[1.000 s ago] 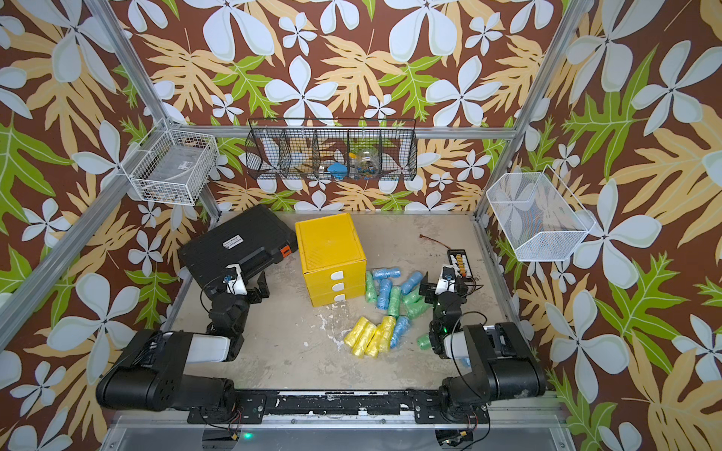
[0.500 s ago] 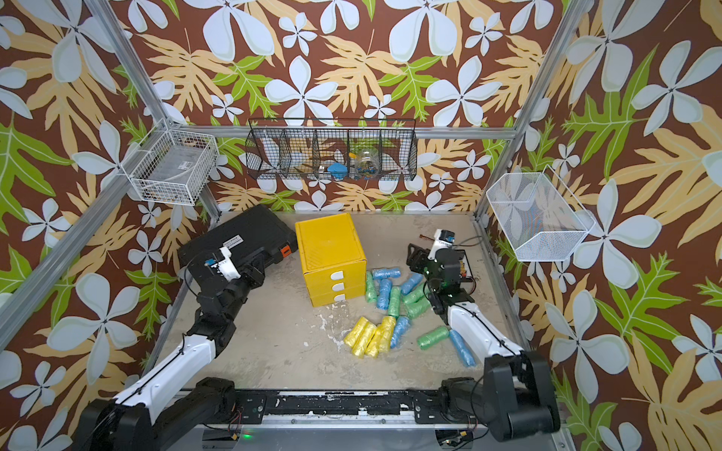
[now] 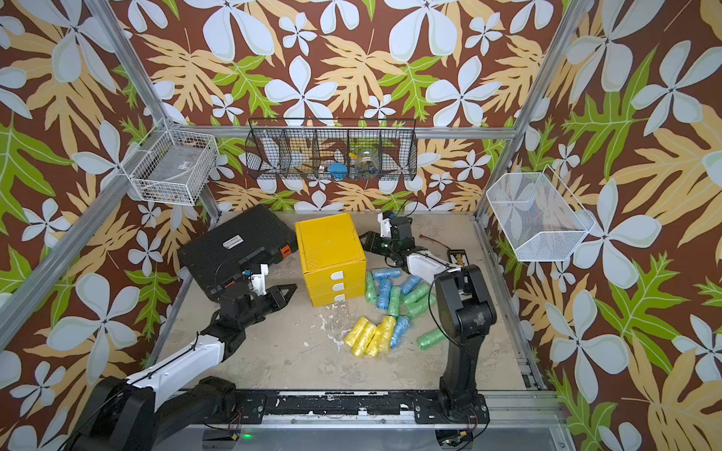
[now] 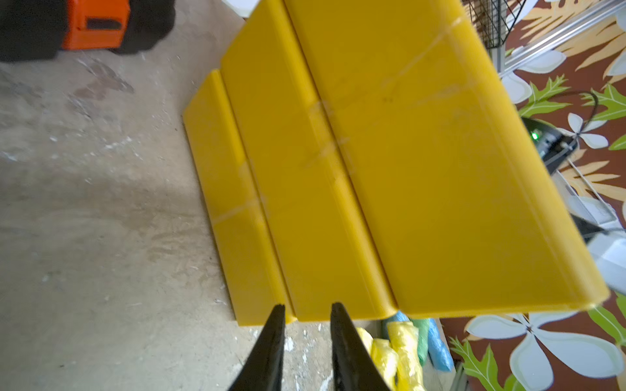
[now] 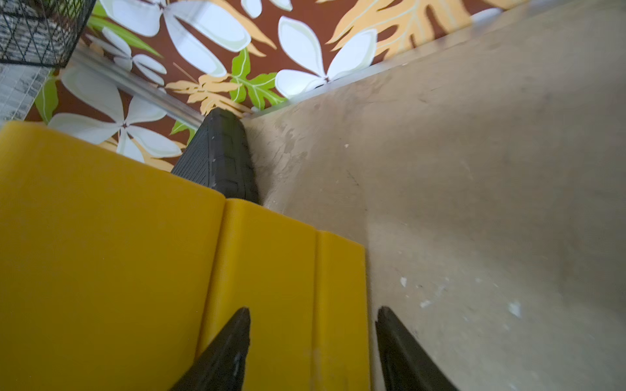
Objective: Sort the rolls of trash bags by color and place them into the drawer
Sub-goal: Adjust the storage box at the center of the board.
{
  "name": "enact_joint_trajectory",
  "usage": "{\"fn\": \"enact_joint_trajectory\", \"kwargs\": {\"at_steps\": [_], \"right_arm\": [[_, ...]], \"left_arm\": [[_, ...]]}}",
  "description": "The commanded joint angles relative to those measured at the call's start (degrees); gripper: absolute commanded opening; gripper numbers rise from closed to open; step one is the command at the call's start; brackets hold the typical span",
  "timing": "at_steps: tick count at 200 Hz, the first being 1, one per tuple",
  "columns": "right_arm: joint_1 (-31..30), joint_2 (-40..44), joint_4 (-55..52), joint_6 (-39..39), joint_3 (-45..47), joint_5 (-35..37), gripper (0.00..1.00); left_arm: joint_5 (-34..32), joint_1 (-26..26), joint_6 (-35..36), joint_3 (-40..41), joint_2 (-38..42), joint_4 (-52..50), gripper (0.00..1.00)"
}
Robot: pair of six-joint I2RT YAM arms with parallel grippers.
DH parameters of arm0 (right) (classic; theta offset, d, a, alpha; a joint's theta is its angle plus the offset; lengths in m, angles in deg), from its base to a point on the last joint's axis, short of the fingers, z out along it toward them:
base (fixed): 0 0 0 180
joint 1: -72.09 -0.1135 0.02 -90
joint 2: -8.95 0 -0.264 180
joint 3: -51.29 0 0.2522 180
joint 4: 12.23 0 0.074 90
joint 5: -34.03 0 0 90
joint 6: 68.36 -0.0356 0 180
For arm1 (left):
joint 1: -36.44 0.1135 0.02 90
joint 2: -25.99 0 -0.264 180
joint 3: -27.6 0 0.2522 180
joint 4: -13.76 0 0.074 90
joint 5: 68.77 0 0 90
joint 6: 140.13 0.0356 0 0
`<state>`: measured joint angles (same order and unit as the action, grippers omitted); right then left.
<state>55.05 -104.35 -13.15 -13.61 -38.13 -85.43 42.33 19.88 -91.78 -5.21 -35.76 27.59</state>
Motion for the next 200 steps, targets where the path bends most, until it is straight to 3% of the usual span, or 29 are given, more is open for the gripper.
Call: {"fn": "enact_joint_trajectory", "kwargs": {"at_steps": [1, 59, 100, 162, 200], "right_arm": [[-1.64, -4.36, -2.39, 1.36, -5.5, -4.19, 0.61], [-6.96, -16.8, -10.32, 4.29, -22.43, -11.51, 0.62], [-9.44, -20.29, -16.33, 6.44, -29.45, -9.34, 0.62], [-4.96, -7.55, -18.7, 4.39, -20.22, 6.64, 0.7], [-2.12, 5.91, -19.0, 4.22, -7.39, 9.77, 0.71]], "left_arm": [[1.27, -1.26, 0.05, 0.02, -0.97, 2.62, 0.27], [1.94, -2.86, 0.82, -1.08, -3.21, 2.83, 0.27], [-1.94, -3.39, 0.2, 2.17, 4.31, -2.36, 0.27], [-5.64, -3.45, 3.36, -2.82, 20.64, -23.36, 0.27], [-10.22, -3.46, 5.95, -11.69, 27.26, -34.22, 0.33]]}}
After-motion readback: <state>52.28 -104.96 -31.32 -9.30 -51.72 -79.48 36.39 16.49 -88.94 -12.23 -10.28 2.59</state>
